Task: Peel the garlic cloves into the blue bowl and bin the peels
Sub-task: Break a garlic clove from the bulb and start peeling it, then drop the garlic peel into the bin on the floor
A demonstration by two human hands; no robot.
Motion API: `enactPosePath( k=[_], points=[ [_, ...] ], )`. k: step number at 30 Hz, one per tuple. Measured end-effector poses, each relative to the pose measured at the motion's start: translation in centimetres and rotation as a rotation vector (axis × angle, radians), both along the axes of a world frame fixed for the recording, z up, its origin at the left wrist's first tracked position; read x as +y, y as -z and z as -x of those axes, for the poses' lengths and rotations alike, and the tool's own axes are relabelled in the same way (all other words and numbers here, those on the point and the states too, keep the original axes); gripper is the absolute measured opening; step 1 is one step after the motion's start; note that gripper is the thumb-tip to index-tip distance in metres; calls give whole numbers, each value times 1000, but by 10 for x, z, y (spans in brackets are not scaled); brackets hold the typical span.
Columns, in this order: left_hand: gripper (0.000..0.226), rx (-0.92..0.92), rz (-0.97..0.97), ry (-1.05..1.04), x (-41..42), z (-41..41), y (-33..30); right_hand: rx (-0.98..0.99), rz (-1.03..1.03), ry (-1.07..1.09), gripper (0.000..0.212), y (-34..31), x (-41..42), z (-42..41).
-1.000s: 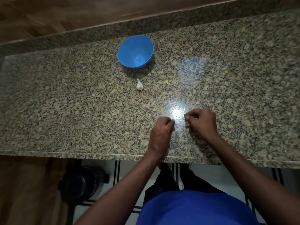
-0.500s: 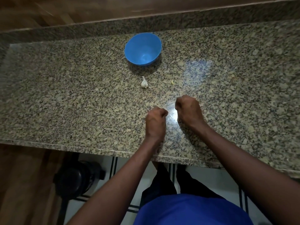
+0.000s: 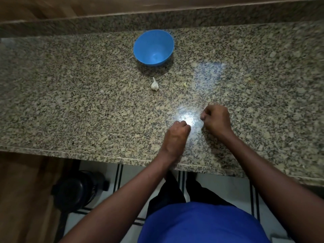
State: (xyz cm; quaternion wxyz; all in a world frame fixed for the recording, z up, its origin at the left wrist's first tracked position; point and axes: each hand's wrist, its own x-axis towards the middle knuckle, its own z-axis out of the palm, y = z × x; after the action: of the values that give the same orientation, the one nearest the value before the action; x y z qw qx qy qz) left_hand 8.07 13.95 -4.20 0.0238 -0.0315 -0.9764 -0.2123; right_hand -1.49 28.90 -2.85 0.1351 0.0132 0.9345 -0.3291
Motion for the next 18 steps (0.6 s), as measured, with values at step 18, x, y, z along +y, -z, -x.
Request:
enactPosePath(
  k=[18],
  points=[
    [12, -5, -1912, -983, -163, -116, -92, -852, 986, 129, 14, -67, -186, -110]
  ],
)
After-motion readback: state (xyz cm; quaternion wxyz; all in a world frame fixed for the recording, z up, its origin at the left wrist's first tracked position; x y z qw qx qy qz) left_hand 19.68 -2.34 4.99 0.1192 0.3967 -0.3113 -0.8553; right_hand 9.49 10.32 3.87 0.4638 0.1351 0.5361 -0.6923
